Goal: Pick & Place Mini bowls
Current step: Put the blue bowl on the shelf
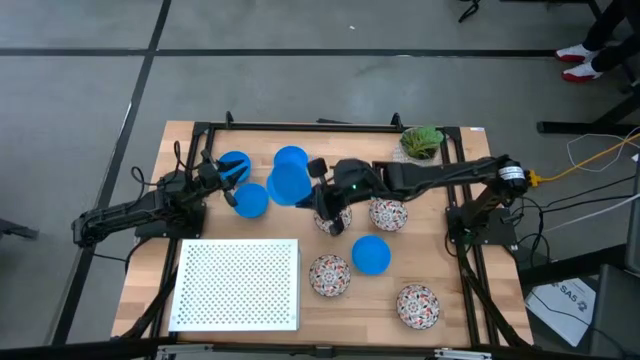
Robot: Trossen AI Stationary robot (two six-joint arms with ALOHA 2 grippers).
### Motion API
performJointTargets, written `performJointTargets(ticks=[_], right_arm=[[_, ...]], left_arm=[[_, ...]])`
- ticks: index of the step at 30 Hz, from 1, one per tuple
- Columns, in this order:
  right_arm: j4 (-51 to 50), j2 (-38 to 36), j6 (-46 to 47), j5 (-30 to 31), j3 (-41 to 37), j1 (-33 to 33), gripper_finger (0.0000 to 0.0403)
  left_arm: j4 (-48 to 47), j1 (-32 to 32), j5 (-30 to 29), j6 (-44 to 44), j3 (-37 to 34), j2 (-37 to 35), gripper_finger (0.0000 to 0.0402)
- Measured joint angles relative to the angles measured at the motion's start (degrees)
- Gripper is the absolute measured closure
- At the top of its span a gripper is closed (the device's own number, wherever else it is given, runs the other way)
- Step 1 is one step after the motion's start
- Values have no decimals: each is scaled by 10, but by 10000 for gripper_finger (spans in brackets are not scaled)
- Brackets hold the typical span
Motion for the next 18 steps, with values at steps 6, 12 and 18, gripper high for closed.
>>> performJointTargets(ticks=[6, 12, 18], right_arm=[[-36, 19, 21, 33, 40, 74, 395], [-36, 56, 43, 34, 88, 126, 395], [-46, 102, 45, 34, 134, 159, 395]], left_arm=[[0, 0, 0, 0, 0, 0, 304], [0, 0, 0, 0, 0, 0, 304], [0, 0, 0, 0, 0, 0, 304]])
